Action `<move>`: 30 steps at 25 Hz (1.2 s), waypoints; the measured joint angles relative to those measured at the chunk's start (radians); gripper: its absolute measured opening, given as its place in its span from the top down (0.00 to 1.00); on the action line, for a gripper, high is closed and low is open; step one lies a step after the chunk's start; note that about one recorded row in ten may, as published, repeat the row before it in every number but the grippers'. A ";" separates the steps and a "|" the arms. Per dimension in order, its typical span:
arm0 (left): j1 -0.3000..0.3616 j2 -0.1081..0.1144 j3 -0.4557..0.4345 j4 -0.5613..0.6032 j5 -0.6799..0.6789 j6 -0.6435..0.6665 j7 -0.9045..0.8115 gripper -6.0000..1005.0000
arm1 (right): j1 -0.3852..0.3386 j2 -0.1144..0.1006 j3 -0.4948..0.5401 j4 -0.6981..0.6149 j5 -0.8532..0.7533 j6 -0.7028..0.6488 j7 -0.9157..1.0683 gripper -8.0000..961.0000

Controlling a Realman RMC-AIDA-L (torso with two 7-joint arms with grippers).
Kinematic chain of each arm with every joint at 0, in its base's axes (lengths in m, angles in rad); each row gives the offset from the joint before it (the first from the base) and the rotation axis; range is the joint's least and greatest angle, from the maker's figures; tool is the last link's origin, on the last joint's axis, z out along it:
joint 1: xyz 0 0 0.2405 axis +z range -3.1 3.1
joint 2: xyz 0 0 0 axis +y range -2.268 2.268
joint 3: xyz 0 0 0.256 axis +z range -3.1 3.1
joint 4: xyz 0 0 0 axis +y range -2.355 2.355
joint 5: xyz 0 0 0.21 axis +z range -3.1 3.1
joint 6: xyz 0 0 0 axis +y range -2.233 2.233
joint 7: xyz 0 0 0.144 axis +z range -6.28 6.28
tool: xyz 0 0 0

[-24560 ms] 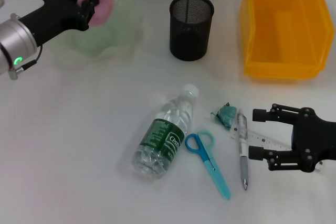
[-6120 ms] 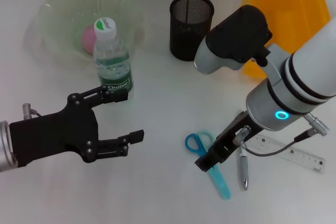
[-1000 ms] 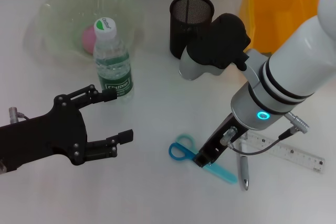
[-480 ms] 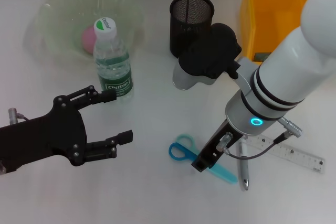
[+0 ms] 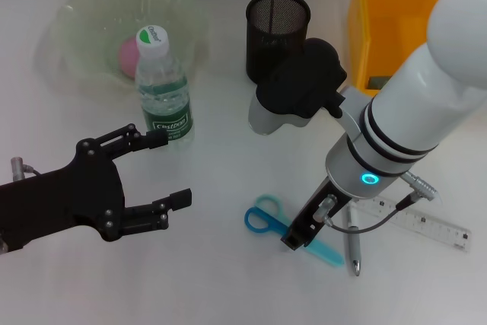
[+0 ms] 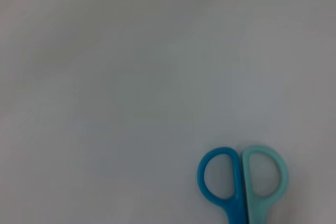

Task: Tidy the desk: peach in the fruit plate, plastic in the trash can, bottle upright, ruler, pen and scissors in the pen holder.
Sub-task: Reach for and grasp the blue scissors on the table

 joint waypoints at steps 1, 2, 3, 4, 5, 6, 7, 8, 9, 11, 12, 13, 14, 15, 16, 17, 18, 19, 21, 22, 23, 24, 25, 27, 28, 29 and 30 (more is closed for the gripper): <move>0.000 0.000 0.000 0.000 0.000 0.000 0.000 0.16 | 0.000 0.000 0.000 0.000 0.000 0.000 0.000 0.54; 0.000 0.000 0.000 0.000 0.000 0.000 0.000 0.16 | 0.001 0.000 -0.001 0.001 0.000 0.000 0.000 0.54; 0.000 0.000 0.000 0.000 0.000 0.000 0.000 0.16 | 0.001 0.000 -0.002 0.002 0.000 0.000 0.000 0.54; 0.001 0.000 0.000 0.000 0.000 0.001 0.000 0.16 | 0.001 0.000 -0.002 0.002 0.000 0.000 0.000 0.54; 0.001 0.000 0.000 0.000 -0.001 0.001 0.000 0.16 | 0.001 0.000 -0.002 0.004 0.000 0.000 0.001 0.57; 0.001 0.000 0.000 0.000 -0.001 0.001 0.000 0.16 | 0.001 0.000 -0.002 0.004 0.000 0.000 0.001 0.59; 0.001 0.000 0.000 0.000 -0.001 0.001 0.000 0.16 | 0.001 0.000 -0.002 0.006 0.000 0.000 0.001 0.62; 0.001 0.000 0.000 0.000 -0.001 0.001 0.000 0.16 | 0.001 0.000 -0.002 0.007 0.000 0.000 0.001 0.65; 0.001 0.000 0.000 0.000 -0.001 0.001 0.000 0.16 | 0.001 0.000 -0.002 0.008 0.000 0.000 0.001 0.68; 0.001 0.000 0.000 0.000 -0.001 0.001 0.000 0.16 | 0.001 0.000 -0.002 0.008 0.000 0.000 0.001 0.67; 0.001 0.000 0.000 0.000 -0.001 0.001 0.000 0.16 | 0.001 0.000 -0.002 0.008 0.000 0.000 0.001 0.67; 0.002 0.000 -0.006 0.000 0.000 0.003 0.000 0.16 | 0.002 0.000 -0.003 0.008 0.000 0.000 0.001 0.68; 0.002 0.000 -0.009 0.000 0.001 0.004 0.000 0.16 | 0.004 0.000 -0.004 0.008 0.000 0.000 0.001 0.69; 0.002 0.000 -0.011 0.000 0.001 0.005 0.000 0.16 | 0.006 0.000 -0.007 0.008 0.000 0.000 0.001 0.70; 0.002 0.000 -0.014 0.000 0.003 0.007 0.000 0.16 | 0.008 0.000 -0.009 0.009 0.000 0.000 0.001 0.70; 0.002 0.000 -0.014 0.000 0.003 0.007 0.000 0.16 | 0.009 0.000 -0.011 0.009 0.000 0.000 0.001 0.71; 0.002 0.000 -0.014 0.000 0.003 0.007 0.000 0.16 | 0.010 0.000 -0.013 0.010 0.000 0.001 0.002 0.72; 0.002 0.000 -0.014 0.000 0.003 0.007 0.000 0.16 | 0.010 0.000 -0.013 0.011 0.000 0.001 0.002 0.73; 0.002 0.000 -0.014 0.000 0.003 0.007 0.000 0.16 | 0.012 0.000 -0.014 0.013 0.000 0.001 0.002 0.74; 0.002 0.000 -0.014 0.000 0.003 0.007 0.000 0.16 | 0.012 0.000 -0.014 0.013 0.000 0.001 0.002 0.74; 0.002 0.000 -0.014 0.000 0.003 0.007 0.000 0.16 | 0.012 0.000 -0.014 0.014 0.000 0.001 0.002 0.75; 0.002 0.000 -0.014 0.000 0.003 0.007 0.000 0.16 | 0.013 0.000 -0.014 0.015 0.000 0.001 0.002 0.76; 0.002 0.000 -0.014 0.000 0.004 0.007 0.000 0.16 | 0.013 0.000 -0.013 0.015 0.002 0.002 0.002 0.76; 0.002 0.000 -0.014 0.000 0.003 0.008 0.000 0.16 | 0.012 0.000 -0.011 0.014 0.004 0.002 0.002 0.77; 0.002 0.000 -0.014 0.000 0.003 0.008 0.000 0.16 | 0.011 0.000 -0.009 0.011 0.005 0.002 0.002 0.78; 0.002 0.000 -0.014 0.000 0.002 0.008 0.000 0.16 | 0.009 0.000 -0.006 0.007 0.006 0.002 0.002 0.78; 0.002 0.000 -0.019 0.000 0.001 0.012 0.000 0.16 | 0.005 0.000 -0.001 -0.001 0.007 0.002 0.002 0.78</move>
